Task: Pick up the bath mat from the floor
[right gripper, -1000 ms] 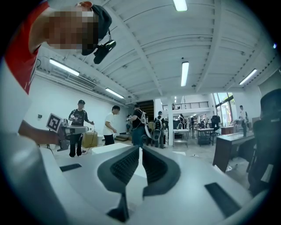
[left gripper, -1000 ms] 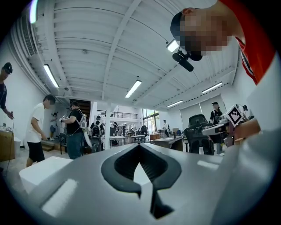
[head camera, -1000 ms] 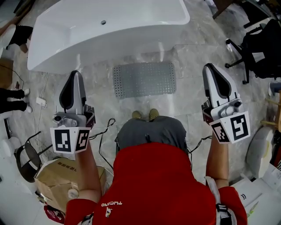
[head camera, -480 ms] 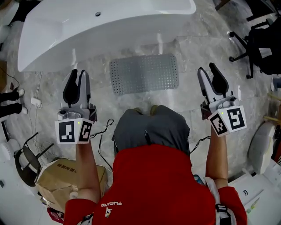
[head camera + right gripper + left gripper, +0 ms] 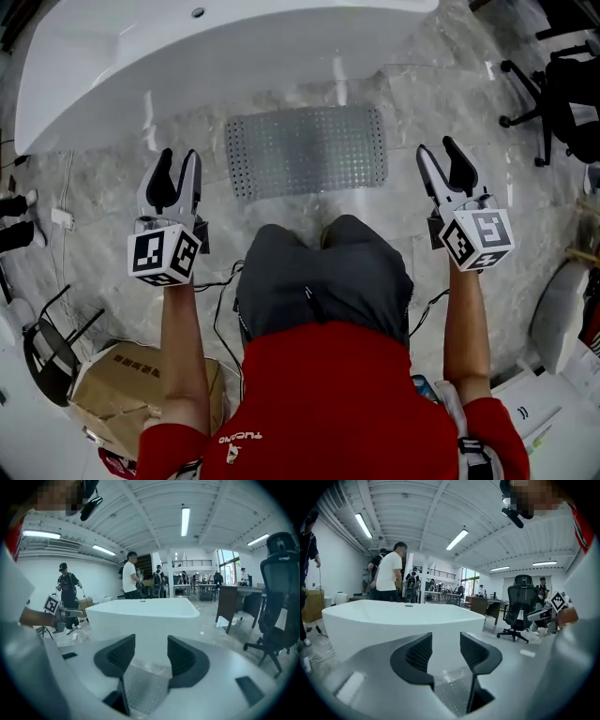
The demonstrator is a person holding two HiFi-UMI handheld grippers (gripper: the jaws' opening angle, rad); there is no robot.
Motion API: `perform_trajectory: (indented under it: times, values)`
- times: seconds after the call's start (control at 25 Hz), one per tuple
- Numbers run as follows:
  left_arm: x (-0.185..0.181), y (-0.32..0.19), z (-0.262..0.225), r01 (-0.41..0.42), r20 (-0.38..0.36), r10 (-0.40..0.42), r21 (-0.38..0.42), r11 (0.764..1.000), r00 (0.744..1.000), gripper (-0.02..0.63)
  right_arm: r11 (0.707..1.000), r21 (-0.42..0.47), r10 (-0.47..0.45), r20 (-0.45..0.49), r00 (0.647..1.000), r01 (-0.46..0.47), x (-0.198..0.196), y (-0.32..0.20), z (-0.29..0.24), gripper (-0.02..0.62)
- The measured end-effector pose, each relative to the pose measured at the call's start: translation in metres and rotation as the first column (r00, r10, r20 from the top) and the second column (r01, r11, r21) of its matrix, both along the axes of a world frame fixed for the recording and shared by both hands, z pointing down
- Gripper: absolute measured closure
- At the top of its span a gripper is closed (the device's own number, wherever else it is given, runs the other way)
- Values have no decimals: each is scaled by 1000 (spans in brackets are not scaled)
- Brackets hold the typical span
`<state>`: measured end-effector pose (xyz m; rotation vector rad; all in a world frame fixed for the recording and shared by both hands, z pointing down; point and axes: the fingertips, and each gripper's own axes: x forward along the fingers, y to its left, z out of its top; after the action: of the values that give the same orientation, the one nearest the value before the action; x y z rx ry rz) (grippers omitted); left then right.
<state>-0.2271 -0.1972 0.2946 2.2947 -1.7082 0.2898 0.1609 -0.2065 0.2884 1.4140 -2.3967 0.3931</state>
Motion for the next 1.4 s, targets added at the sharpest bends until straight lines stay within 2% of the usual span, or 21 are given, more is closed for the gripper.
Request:
perform_trajectory:
  times: [0.56, 0.8, 1.16, 1.4]
  values:
    - [-25, -27, 191, 38, 7, -37, -120, 992, 999, 405, 996, -84, -14, -33, 999, 11, -4, -36, 180, 377]
    - [-34, -28, 267, 36, 14, -34, -188, 982, 999, 376, 991, -133, 18, -33, 999, -22, 8, -43, 253, 368]
    - [-56, -36, 361, 56, 35, -49, -248, 967, 998, 342, 987, -149, 57, -47, 997, -64, 20, -62, 332, 359]
    - [-61, -36, 424, 64, 58, -47, -326, 943, 997, 321, 980, -189, 53, -79, 995, -67, 31, -66, 380, 356]
